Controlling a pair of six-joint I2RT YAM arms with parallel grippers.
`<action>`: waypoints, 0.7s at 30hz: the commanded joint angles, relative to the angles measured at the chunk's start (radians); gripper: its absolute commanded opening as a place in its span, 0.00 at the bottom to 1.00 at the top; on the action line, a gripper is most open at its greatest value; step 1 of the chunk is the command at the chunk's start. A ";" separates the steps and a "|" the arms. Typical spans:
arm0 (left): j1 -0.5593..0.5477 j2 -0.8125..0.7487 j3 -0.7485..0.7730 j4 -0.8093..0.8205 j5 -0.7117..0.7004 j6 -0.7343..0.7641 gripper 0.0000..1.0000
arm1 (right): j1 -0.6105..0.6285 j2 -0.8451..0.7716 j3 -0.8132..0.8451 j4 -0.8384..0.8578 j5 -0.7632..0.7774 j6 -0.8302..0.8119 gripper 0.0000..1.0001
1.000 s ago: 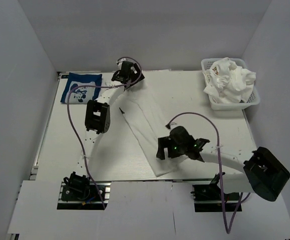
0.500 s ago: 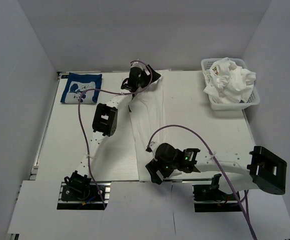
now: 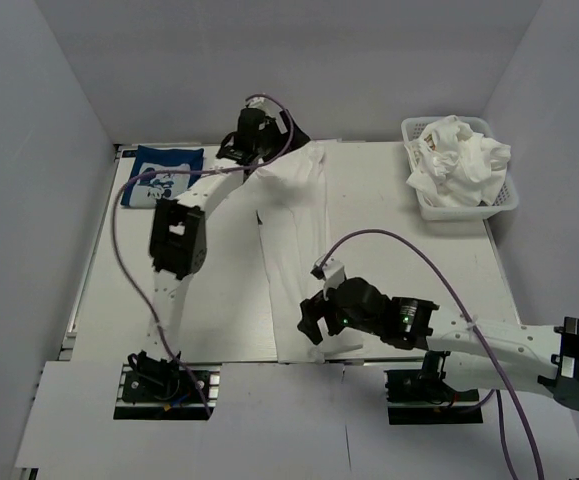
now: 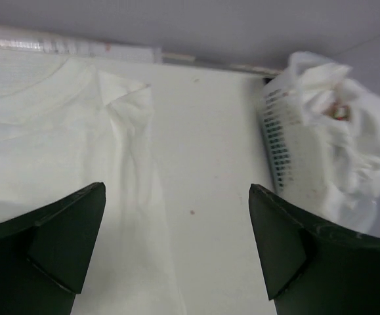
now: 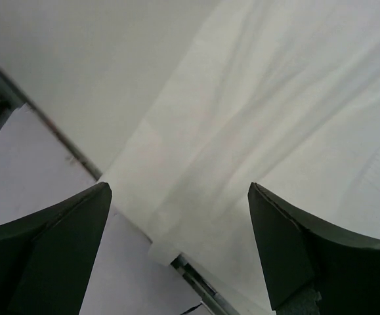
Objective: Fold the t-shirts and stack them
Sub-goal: Rotate the tshirt 90 degrees, then grab the bottom of the folded rectangular tshirt with both arms
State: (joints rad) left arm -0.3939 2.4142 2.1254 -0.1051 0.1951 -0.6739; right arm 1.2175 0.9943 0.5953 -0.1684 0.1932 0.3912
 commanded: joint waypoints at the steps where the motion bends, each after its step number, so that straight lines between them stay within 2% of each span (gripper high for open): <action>1: -0.013 -0.433 -0.307 -0.027 0.003 0.083 1.00 | -0.024 -0.040 -0.034 -0.014 0.205 0.128 0.90; 2: -0.022 -0.513 -0.412 -0.001 0.013 0.095 1.00 | -0.050 -0.077 -0.043 -0.046 0.253 0.171 0.90; 3: -0.022 -0.662 -0.594 0.013 0.001 0.096 1.00 | -0.064 -0.089 -0.066 -0.054 0.274 0.185 0.90; 5: -0.032 -0.792 -0.759 0.013 -0.042 0.059 1.00 | -0.108 -0.124 -0.083 -0.109 0.316 0.244 0.90; 6: -0.042 -0.896 -0.898 0.004 -0.055 0.041 1.00 | -0.119 -0.129 -0.086 -0.124 0.322 0.253 0.90; 9: -0.056 -1.010 -1.091 -0.089 -0.066 0.002 1.00 | -0.205 -0.117 -0.081 -0.189 0.281 0.284 0.90; 12: -0.091 -1.118 -1.237 -0.149 -0.011 -0.036 1.00 | -0.271 -0.074 -0.083 -0.229 0.164 0.267 0.90; 14: -0.111 -1.159 -1.274 -0.211 0.004 -0.050 1.00 | -0.297 -0.050 -0.084 -0.250 0.085 0.258 0.90; 15: -0.137 -1.159 -1.312 -0.232 0.026 -0.050 1.00 | -0.330 -0.027 -0.091 -0.269 -0.004 0.249 0.90; 18: -0.198 -1.143 -1.375 -0.313 0.082 -0.050 1.00 | -0.375 0.012 -0.100 -0.292 -0.133 0.206 0.90; 21: -0.250 -1.081 -1.397 -0.402 0.122 -0.041 1.00 | -0.392 0.033 -0.089 -0.313 -0.222 0.140 0.85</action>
State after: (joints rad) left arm -0.6006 1.3148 0.7288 -0.4088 0.2432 -0.7151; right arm 0.8394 1.0214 0.4976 -0.4393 0.1364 0.5941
